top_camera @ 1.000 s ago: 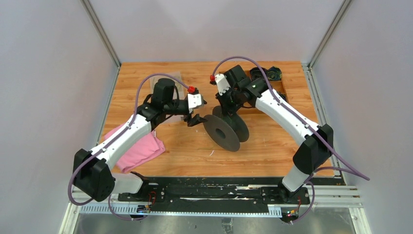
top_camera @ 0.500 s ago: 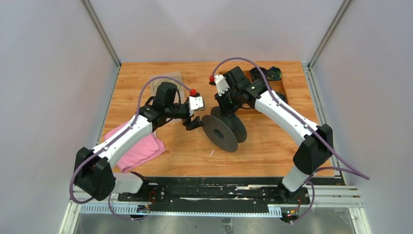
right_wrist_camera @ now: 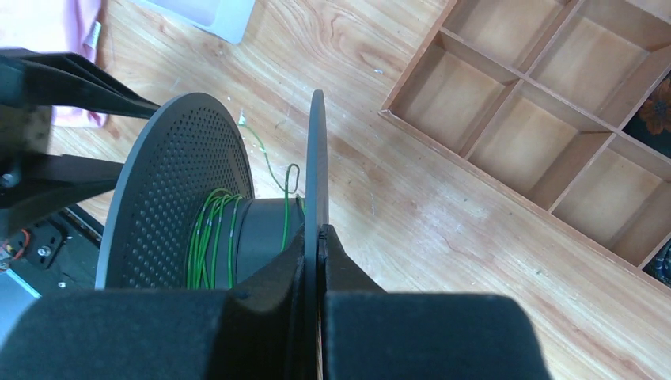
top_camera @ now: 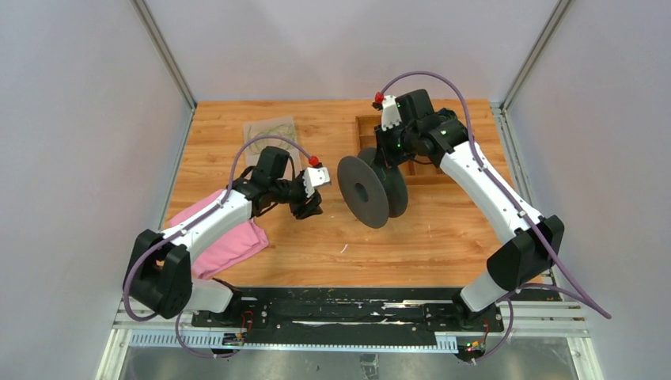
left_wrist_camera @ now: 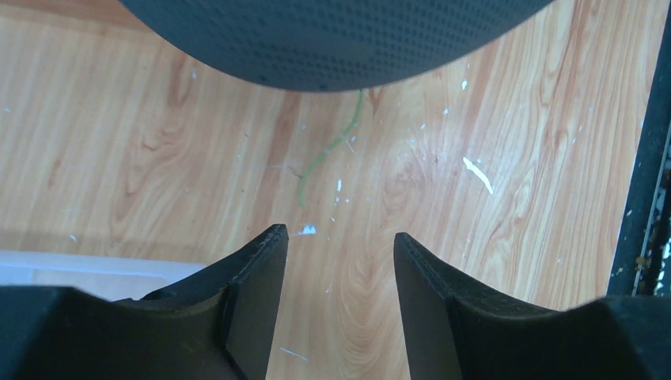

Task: Wrap the cables
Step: Wrap the cable around the cable reel.

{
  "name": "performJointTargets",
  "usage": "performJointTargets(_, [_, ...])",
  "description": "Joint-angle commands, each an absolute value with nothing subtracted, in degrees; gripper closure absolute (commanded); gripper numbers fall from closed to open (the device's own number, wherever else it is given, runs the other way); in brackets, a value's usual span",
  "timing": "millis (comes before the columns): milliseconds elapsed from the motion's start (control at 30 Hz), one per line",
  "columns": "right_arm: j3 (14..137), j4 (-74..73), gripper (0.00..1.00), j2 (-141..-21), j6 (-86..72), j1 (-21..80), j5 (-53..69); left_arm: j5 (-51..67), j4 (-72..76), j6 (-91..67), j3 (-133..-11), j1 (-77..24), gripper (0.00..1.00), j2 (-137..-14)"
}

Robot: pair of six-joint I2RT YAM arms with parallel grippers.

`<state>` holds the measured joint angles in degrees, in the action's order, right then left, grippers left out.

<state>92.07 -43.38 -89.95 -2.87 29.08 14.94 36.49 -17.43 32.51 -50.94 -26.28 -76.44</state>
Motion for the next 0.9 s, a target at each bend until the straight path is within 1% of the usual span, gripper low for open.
performJointTargets(0, [95.71, -41.45, 0.99, -86.41, -6.66, 27.65, 17.66, 36.79, -17.21, 39.5, -49.76, -27.53, 0.44, -78.18])
performJointTargets(133, [96.31, -41.64, 0.99, -85.23, -7.12, 26.81, 18.99, 31.93, -17.56, 45.18, -50.25, -29.26, 0.44, -80.96])
performJointTargets(300, [95.79, -41.9, 0.99, -84.52, -7.45, 26.72, 20.83, 30.8, -14.7, 49.74, -50.54, -29.31, 0.46, -83.26])
performJointTargets(533, [94.82, -41.84, 0.99, -83.7, -7.08, 26.51, 21.23, 32.5, -15.76, 49.61, -53.53, -29.28, 0.59, -87.38])
performJointTargets(600, [94.52, -41.84, 0.99, -83.61, -6.99, 26.34, 21.35, 33.13, -16.33, 49.2, -53.91, -29.27, 0.59, -87.7])
performJointTargets(733, [94.15, -41.84, 0.99, -83.97, -6.77, 26.13, 21.72, 34.62, -15.45, 47.56, -53.22, -29.27, 0.53, -86.84])
performJointTargets(867, [93.83, -41.77, 0.99, -84.51, -6.6, 26.1, 21.93, 36.68, -14.95, 46.05, -53.09, -29.44, 0.54, -86.17])
